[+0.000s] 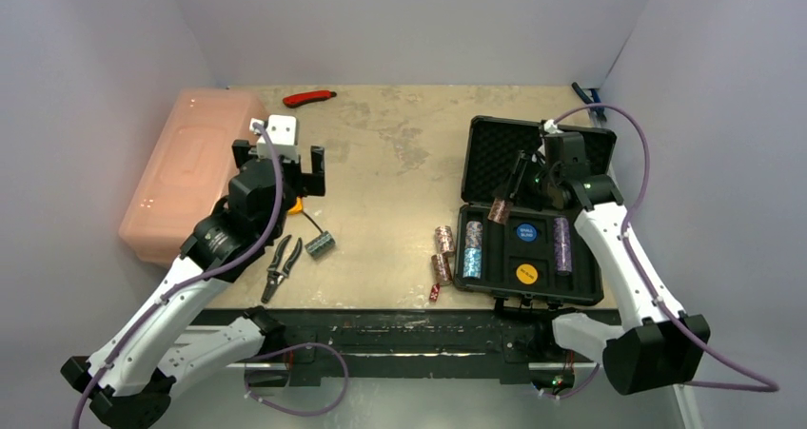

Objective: Pack up texas hold em set

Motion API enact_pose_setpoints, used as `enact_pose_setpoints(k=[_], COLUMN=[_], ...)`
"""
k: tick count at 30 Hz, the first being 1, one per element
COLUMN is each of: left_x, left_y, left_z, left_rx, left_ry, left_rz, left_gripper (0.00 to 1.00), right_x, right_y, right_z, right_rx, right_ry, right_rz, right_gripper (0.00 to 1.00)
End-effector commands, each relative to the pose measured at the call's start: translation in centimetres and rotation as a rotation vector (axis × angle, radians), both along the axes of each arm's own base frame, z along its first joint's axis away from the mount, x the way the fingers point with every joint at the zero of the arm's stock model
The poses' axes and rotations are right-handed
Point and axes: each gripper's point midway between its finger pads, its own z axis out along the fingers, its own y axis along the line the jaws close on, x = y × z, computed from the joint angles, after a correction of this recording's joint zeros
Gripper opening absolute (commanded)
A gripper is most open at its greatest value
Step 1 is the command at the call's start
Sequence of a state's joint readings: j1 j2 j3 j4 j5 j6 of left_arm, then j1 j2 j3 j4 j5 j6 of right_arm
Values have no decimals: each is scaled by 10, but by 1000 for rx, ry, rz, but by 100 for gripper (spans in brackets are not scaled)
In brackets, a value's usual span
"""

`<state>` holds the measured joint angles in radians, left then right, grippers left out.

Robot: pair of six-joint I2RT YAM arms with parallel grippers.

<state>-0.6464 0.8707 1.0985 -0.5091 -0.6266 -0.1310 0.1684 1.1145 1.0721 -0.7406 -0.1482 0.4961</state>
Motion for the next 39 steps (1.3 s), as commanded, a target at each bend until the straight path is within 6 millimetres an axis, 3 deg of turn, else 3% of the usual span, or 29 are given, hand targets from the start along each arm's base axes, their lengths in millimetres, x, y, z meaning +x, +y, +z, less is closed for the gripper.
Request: enact_pose_setpoints(k=[1,17,25,35,39], left_x=[-2,-2,-1,0,0], left_y=[13,13,12,10,9], left_z=[18,17,17,14,13], left_rx=[-18,-1,2,11,12], left_ry=[-86,-75,-72,-60,-57], left_rz=[51,45,39,35,33], left_gripper=[99,99,99,99,99], right_x=[21,50,43,31,27], right_y=[2,4,-6,-14,-9], right_z=[25,-10,-52,-88,-102], right_rx=[-14,-170,-286,-355,-359], right_ry=[-76,26,128,220,250], right_rz=[6,-16,-18,-26,-3], right_gripper=[0,0,0,0,0])
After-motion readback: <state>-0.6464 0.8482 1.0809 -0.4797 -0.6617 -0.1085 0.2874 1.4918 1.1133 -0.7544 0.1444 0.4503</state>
